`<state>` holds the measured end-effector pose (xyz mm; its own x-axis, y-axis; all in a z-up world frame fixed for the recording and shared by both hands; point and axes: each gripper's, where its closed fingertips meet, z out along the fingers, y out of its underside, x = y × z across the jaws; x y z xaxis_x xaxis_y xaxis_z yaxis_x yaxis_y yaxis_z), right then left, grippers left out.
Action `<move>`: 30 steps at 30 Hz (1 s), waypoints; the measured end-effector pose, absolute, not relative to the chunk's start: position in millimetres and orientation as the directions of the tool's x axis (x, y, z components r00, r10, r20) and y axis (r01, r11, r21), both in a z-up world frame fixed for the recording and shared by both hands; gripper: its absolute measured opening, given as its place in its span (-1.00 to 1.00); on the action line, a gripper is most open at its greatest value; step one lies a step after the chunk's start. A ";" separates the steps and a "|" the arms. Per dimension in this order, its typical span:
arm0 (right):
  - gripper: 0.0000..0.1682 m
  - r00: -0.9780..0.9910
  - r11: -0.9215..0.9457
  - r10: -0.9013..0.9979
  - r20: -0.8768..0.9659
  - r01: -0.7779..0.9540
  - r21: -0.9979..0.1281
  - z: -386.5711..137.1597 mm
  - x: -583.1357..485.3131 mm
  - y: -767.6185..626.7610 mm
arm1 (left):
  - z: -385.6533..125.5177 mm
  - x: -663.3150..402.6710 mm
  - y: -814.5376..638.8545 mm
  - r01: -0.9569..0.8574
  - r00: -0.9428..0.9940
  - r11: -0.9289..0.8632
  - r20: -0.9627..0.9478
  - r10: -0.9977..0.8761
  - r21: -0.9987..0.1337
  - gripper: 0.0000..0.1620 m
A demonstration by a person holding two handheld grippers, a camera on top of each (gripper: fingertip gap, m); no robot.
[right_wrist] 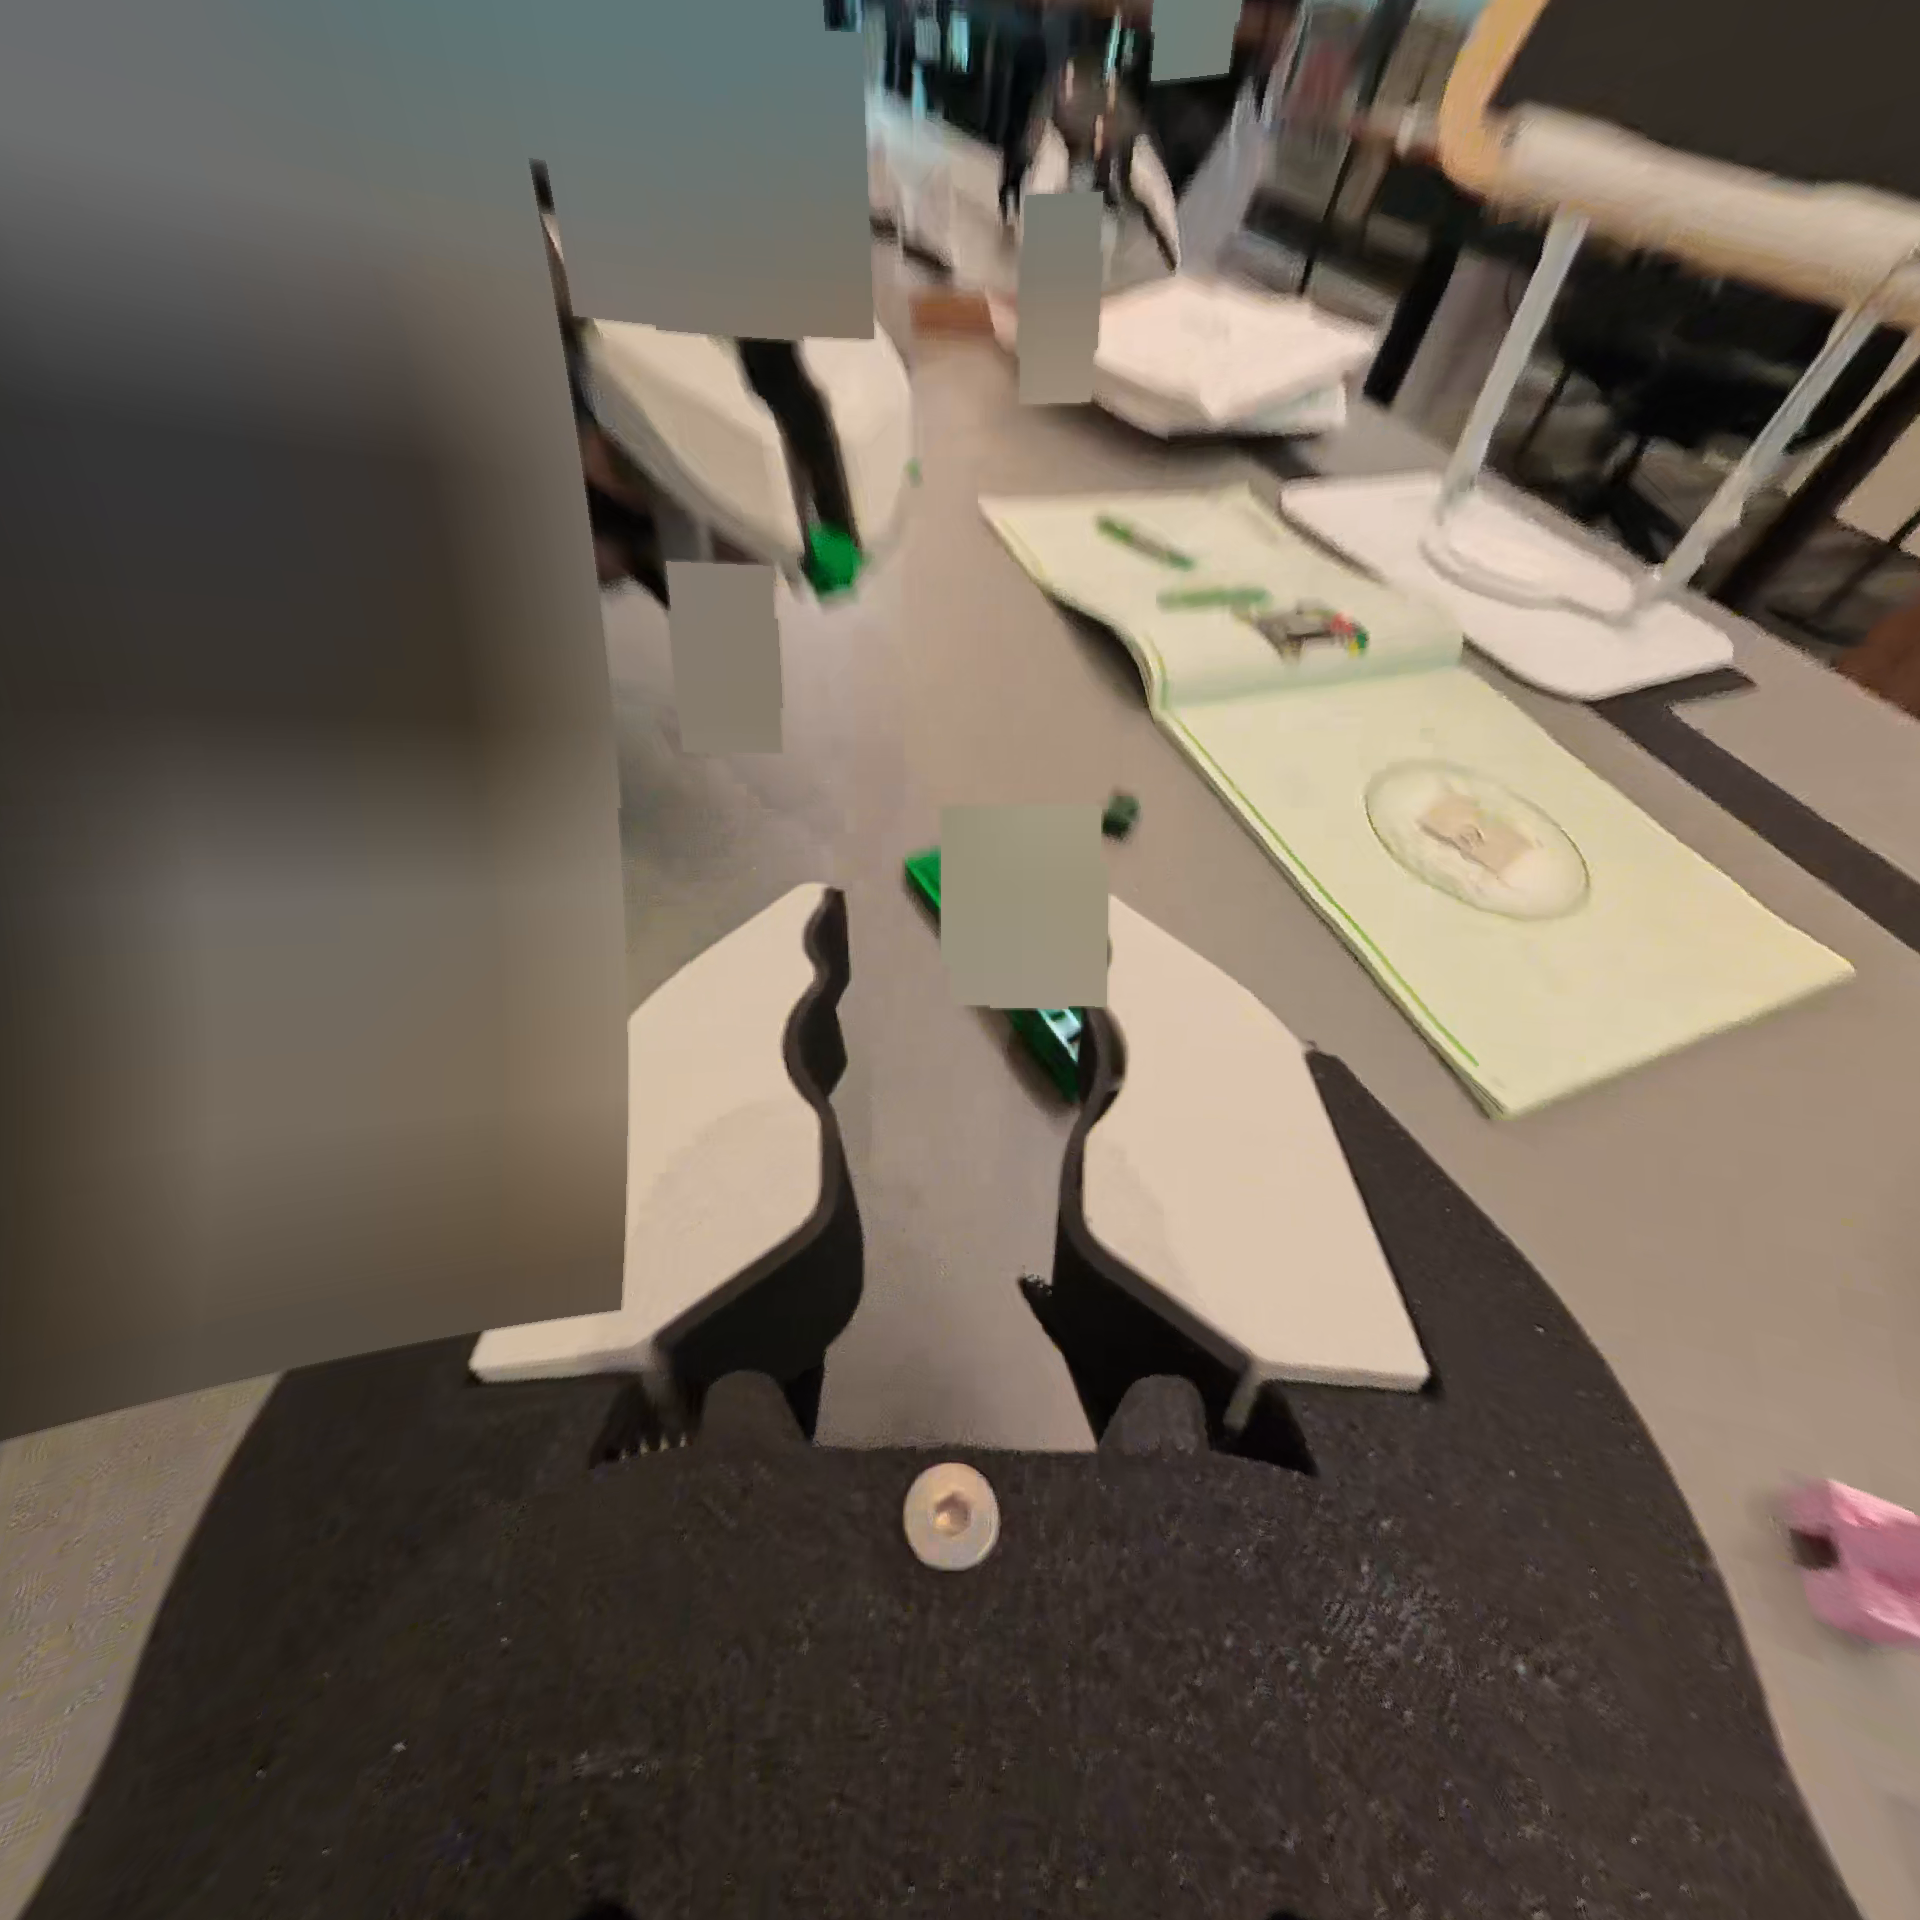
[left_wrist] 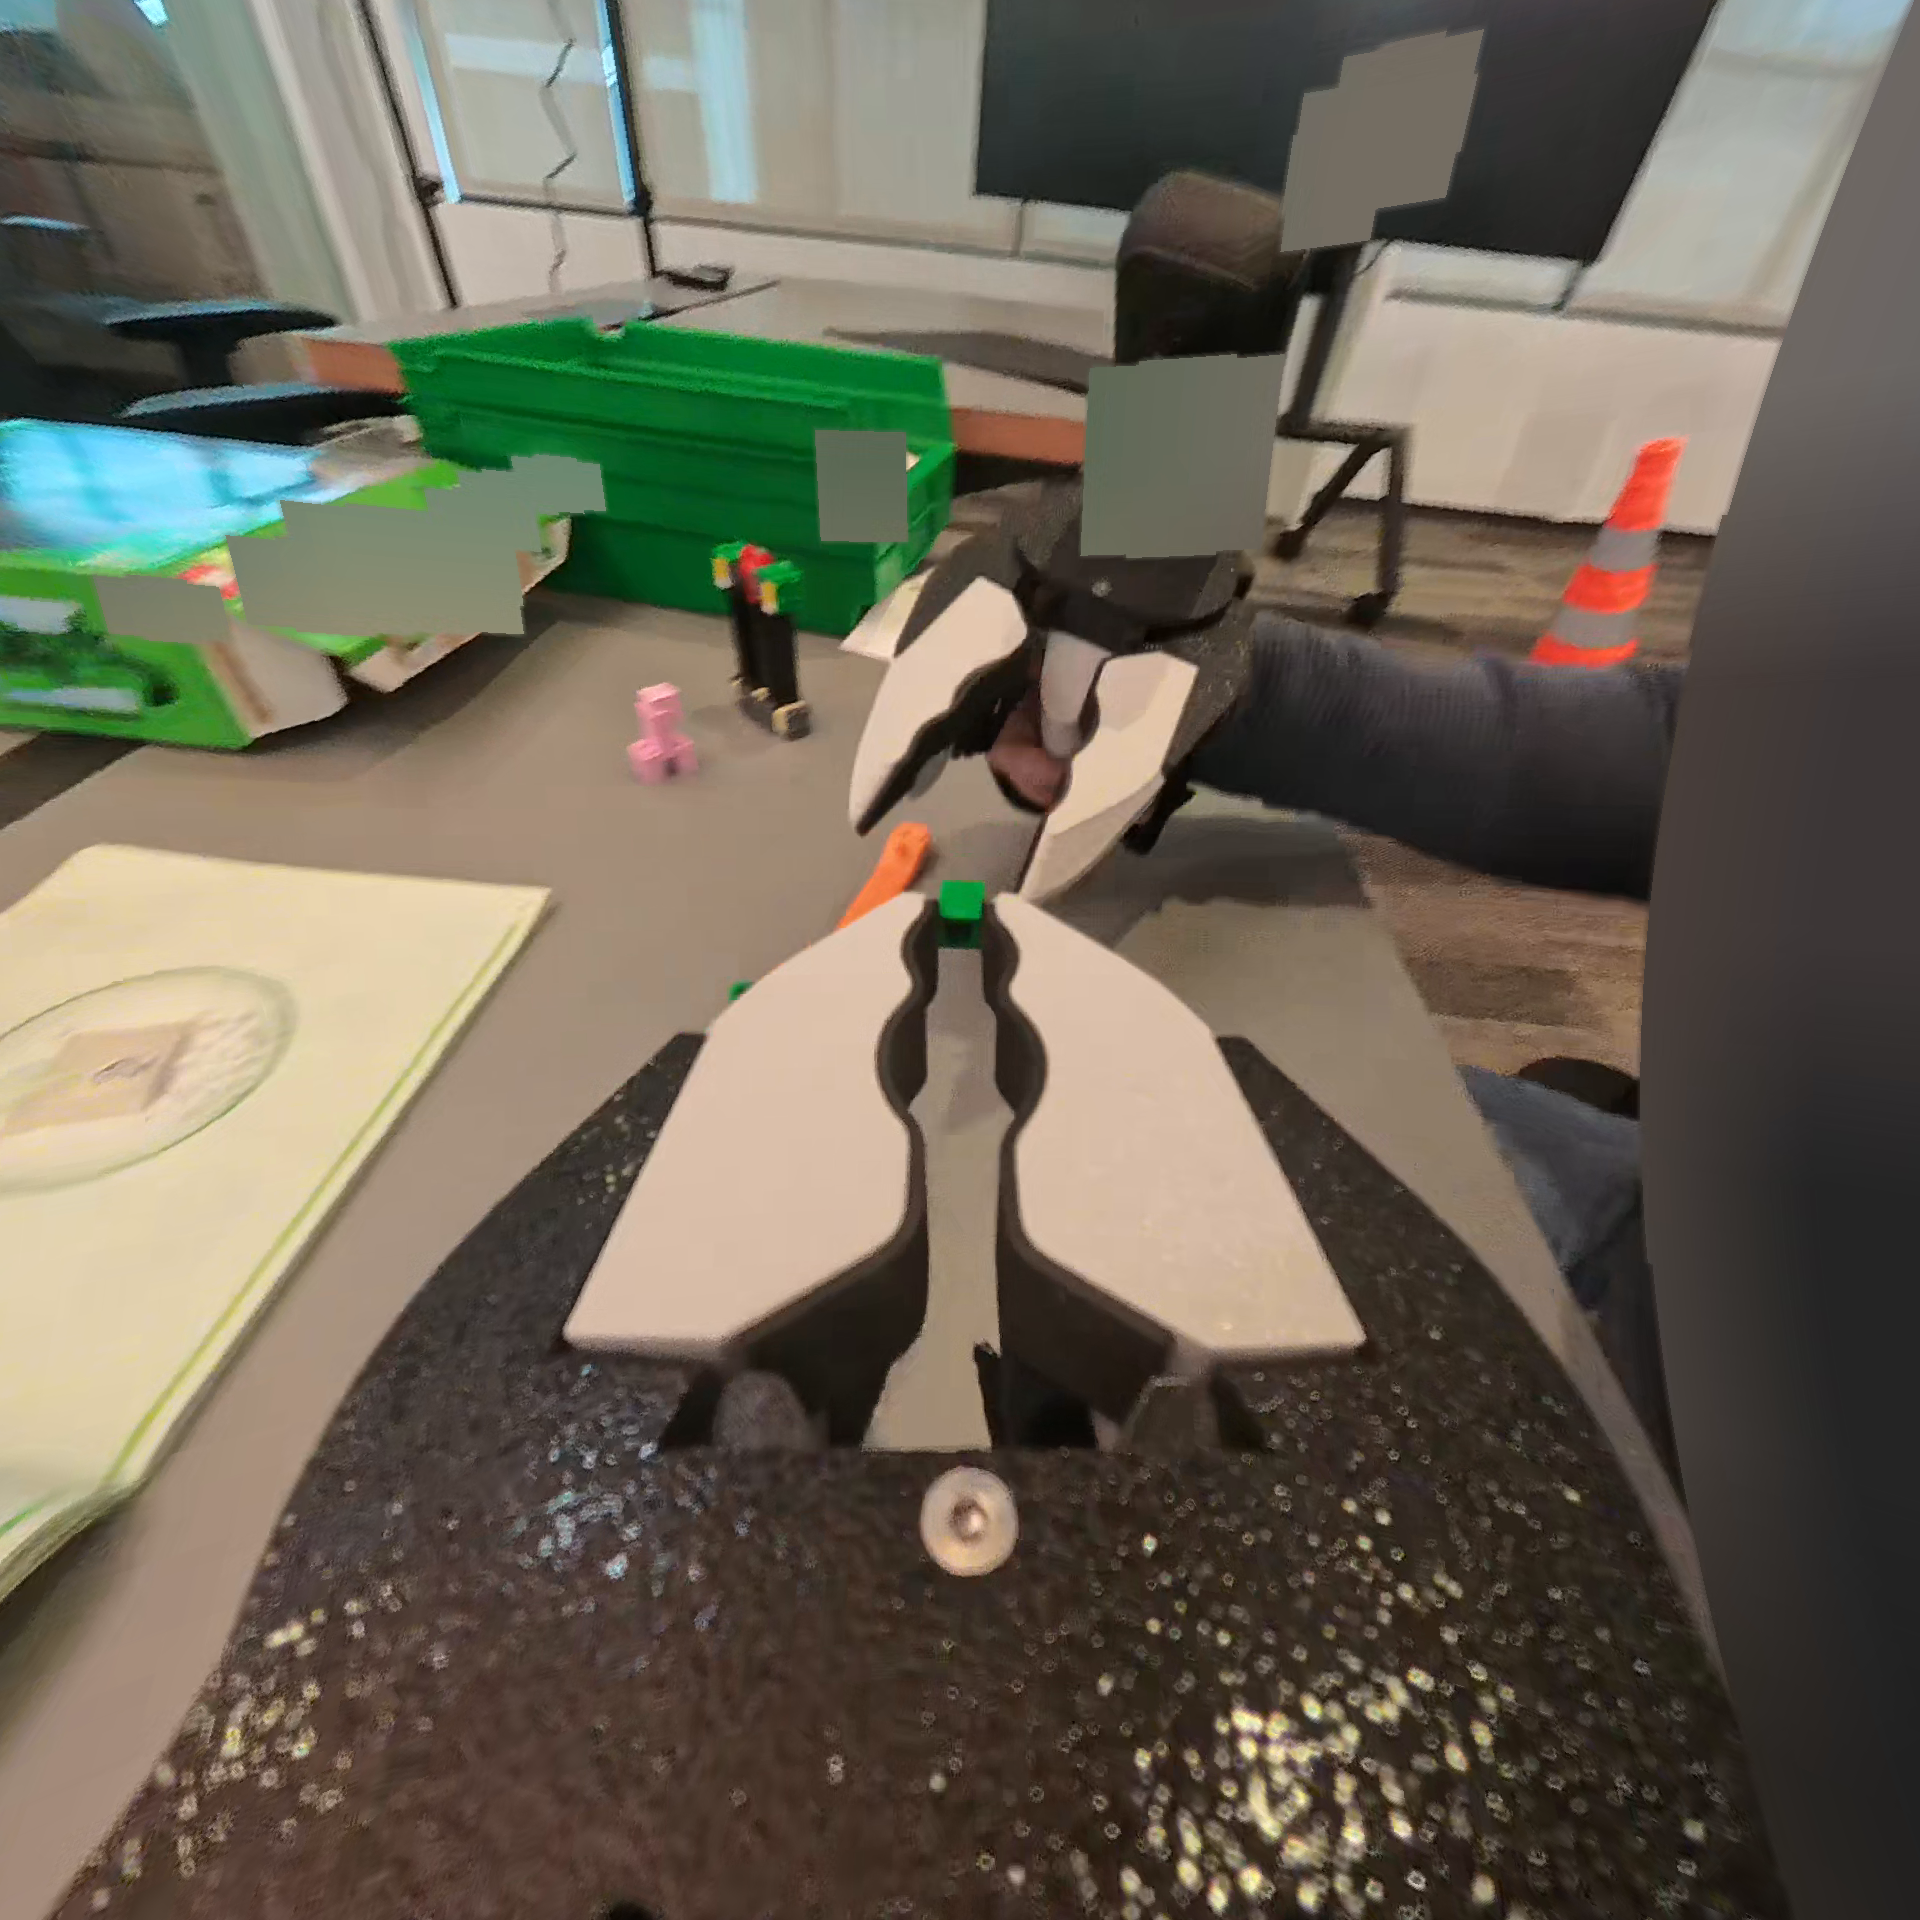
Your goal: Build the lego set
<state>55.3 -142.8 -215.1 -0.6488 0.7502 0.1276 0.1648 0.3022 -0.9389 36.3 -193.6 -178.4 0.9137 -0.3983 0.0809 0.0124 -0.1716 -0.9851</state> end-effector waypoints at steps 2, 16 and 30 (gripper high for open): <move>-0.37 -0.682 0.423 0.712 0.168 0.226 -0.877 -233.5 44.1 -133.6 | -181.3 21.8 -203.1 -0.011 0.935 -0.204 0.062 -0.349 -0.979 -0.91; -0.43 -0.946 0.832 0.300 0.118 0.199 -0.518 -295.7 -3.0 -146.0 | -215.2 -2.9 -235.5 -0.100 0.969 -0.354 -0.010 -0.247 -0.930 -0.91; -0.58 -0.812 0.764 0.573 0.114 0.478 -0.435 -264.6 36.6 -71.1 | -209.0 10.6 -206.9 -0.135 0.945 -0.317 -0.025 -0.327 -0.939 -0.91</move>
<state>36.6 -71.1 -264.6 -0.8120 0.5725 0.1136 0.4776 0.7636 -0.4346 10.6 -206.9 -209.0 0.9448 -0.3267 -0.0250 -0.1345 -0.3172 -0.9388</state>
